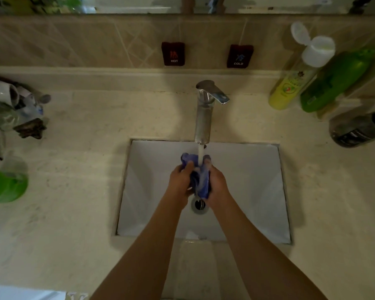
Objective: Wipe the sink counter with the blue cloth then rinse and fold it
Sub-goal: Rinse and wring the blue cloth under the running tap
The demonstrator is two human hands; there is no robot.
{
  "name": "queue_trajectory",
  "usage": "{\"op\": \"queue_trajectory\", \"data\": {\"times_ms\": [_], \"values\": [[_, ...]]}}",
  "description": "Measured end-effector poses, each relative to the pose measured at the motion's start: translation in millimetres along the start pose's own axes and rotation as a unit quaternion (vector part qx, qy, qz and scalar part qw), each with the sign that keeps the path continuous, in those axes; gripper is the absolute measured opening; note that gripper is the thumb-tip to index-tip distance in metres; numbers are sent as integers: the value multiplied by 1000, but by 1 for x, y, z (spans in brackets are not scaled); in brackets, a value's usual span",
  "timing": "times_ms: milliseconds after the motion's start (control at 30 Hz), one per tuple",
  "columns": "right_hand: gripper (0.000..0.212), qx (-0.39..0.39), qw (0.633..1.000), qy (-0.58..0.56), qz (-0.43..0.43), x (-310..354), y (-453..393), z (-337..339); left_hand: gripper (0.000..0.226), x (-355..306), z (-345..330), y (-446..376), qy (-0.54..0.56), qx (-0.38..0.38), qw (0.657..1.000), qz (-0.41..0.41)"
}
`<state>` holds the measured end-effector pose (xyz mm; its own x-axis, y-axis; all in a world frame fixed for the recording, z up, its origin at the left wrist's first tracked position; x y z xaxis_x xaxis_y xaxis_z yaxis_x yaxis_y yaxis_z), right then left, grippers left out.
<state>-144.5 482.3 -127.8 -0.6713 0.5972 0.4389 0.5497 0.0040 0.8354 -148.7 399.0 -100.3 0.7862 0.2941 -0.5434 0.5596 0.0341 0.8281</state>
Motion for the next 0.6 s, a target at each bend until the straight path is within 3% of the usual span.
{"op": "queue_trajectory", "data": {"times_ms": [67, 133, 233, 333, 433, 600], "values": [[54, -30, 998, 52, 30, 9, -4, 10, 29, -15, 15, -5, 0, -49, 998, -50], [33, -62, 993, 84, 62, 20, -6, 21, 32, -28, 30, -8, -22, -92, 992, -83], [25, -88, 990, 78, 79, 28, -3, 23, 29, -36, 36, -8, 10, -95, 990, -101], [28, -81, 996, 21, 42, 19, -4, 13, 22, -42, 44, -6, 38, -111, 986, -120], [36, -44, 996, -58, -50, 1, 1, 2, 24, -31, 54, -12, 78, -129, 984, -93], [25, -34, 997, -75, 2, 10, 8, 9, 27, -36, 38, -7, -100, -122, 981, -112]]}}
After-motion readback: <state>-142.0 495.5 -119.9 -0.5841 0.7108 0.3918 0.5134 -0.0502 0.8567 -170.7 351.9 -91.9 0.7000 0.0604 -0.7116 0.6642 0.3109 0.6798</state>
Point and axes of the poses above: each hand's wrist, its own y-axis away from the middle knuckle, its own z-axis out of the back of the hand, x = y × z, the point moved 10 cm from there along -y, towards the middle knuckle, and after that the axes turned 6 degrees about y, right-handed, at the moved point
